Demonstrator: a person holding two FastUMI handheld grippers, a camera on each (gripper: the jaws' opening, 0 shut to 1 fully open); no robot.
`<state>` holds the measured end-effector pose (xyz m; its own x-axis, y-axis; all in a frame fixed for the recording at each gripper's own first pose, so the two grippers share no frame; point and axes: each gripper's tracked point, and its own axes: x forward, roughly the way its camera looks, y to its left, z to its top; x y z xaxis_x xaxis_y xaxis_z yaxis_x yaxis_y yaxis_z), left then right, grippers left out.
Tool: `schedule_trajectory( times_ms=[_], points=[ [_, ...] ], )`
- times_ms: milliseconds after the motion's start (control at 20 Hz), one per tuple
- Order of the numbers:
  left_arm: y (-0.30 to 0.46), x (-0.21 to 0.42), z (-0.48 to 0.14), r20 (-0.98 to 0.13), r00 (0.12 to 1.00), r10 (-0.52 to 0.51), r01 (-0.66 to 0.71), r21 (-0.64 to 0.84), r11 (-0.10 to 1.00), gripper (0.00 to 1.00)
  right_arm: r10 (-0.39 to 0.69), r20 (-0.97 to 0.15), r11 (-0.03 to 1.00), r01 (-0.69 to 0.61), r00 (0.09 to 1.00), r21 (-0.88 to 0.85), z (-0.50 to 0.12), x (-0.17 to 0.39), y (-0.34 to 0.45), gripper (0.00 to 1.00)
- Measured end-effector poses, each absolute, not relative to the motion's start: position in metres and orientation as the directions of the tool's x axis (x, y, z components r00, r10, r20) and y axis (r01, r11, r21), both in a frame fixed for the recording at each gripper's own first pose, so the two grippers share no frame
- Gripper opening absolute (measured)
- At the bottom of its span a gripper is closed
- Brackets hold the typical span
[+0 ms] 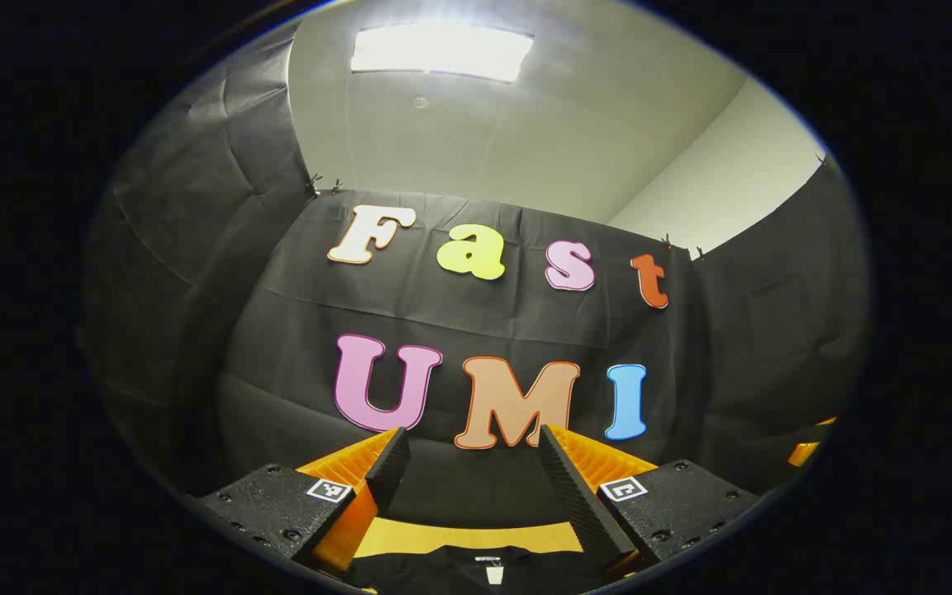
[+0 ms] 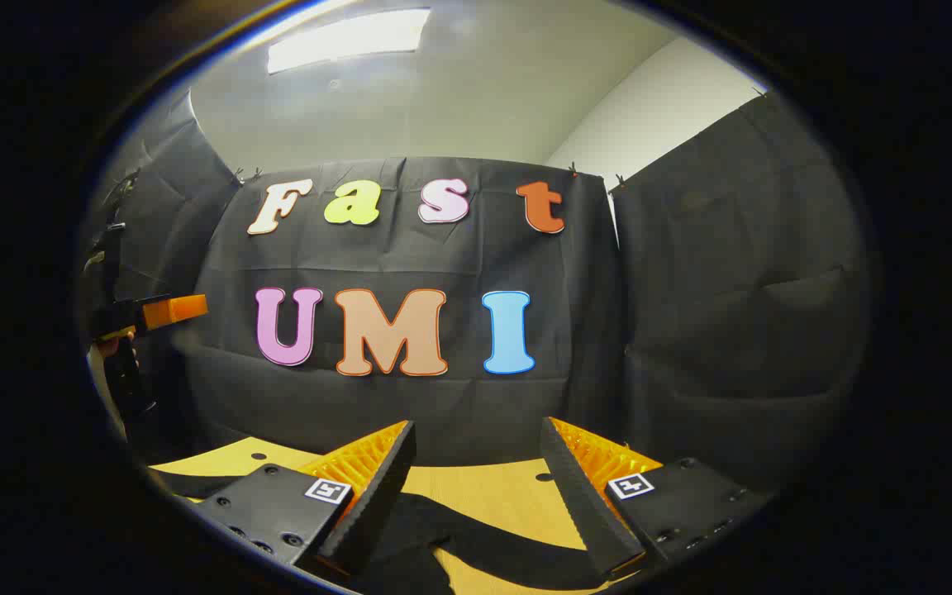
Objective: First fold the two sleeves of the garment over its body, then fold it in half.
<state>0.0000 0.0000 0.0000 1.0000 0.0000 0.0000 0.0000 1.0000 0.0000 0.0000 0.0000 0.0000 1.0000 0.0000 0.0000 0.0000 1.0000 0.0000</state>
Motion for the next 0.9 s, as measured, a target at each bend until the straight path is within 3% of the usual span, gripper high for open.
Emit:
schedule_trajectory(
  times_ms=[900],
  points=[
    [0.034,-0.025,-0.013,-0.063,0.99,0.124,-0.124,0.014,0.992,0.93,0.028,-0.037,0.999,-0.027,0.999,0.042,-0.014,-0.013,-0.011,0.94]
  ],
)
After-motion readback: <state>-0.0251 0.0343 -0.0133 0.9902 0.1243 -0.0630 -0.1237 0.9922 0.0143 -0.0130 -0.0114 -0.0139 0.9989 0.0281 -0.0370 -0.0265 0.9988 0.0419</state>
